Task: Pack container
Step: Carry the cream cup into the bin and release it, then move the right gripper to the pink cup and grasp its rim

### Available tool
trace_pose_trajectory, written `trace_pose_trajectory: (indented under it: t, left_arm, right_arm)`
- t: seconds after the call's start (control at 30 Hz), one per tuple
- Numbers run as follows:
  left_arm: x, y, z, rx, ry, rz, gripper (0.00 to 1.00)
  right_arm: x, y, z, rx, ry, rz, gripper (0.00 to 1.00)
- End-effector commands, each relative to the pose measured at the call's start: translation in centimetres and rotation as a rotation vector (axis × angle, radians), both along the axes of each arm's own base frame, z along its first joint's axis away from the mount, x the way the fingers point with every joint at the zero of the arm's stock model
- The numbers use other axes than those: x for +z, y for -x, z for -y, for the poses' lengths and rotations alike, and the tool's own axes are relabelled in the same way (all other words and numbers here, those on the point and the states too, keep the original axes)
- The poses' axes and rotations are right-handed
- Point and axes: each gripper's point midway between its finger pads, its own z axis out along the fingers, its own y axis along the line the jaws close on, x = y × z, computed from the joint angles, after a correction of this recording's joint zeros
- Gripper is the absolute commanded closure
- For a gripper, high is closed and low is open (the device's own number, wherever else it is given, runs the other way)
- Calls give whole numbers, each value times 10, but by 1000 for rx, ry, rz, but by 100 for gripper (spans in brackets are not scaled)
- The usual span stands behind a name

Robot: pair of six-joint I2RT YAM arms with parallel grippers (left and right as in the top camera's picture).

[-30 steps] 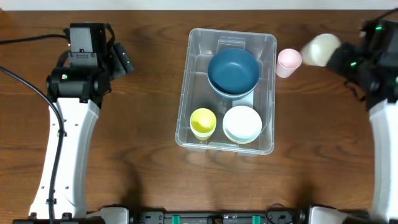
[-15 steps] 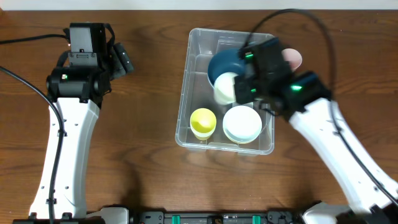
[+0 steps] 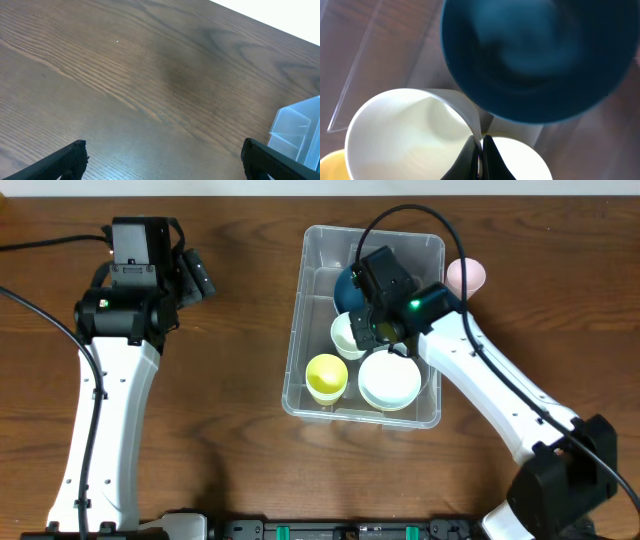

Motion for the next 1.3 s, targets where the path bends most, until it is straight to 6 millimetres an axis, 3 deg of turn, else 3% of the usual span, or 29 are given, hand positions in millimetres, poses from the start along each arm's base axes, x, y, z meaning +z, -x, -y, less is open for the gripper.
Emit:
trace_pose_trajectory:
  t: [0.0, 0.27, 0.3, 0.37, 0.4, 0.6, 0.77, 0.9, 1.03, 1.27]
  left_arm:
    - [3, -1, -3, 8, -8, 4, 2]
    - [3, -1, -3, 8, -8, 4, 2]
    - [3, -1, -3, 8, -8, 4, 2]
    - [3, -1, -3, 8, -8, 4, 2]
    - [3, -1, -3, 8, -8, 4, 2]
    - [3, -1, -3, 8, -8, 4, 2]
    - [3, -1, -3, 8, -8, 4, 2]
    - [3, -1, -3, 8, -8, 4, 2]
    - [3, -1, -3, 8, -8, 4, 2]
    - [3, -1, -3, 8, -8, 4, 2]
  right_arm:
    - [-2, 2, -11, 34, -20, -10, 99]
    - [-2, 0, -12, 34, -23, -6, 99]
    - [-2, 1, -12, 35, -25, -6, 96]
    - [-2, 1, -14, 40, -35, -10, 79]
    - [-2, 1, -14, 40, -36, -10, 75]
    - [4, -2, -13, 34, -46, 5, 68]
    - [30, -12, 2, -12, -71, 52, 67]
    - [60, -26, 39, -126, -98, 100, 66]
    - [79, -44, 101, -322, -130, 139, 65]
    - [74, -70, 208, -583, -197, 150, 63]
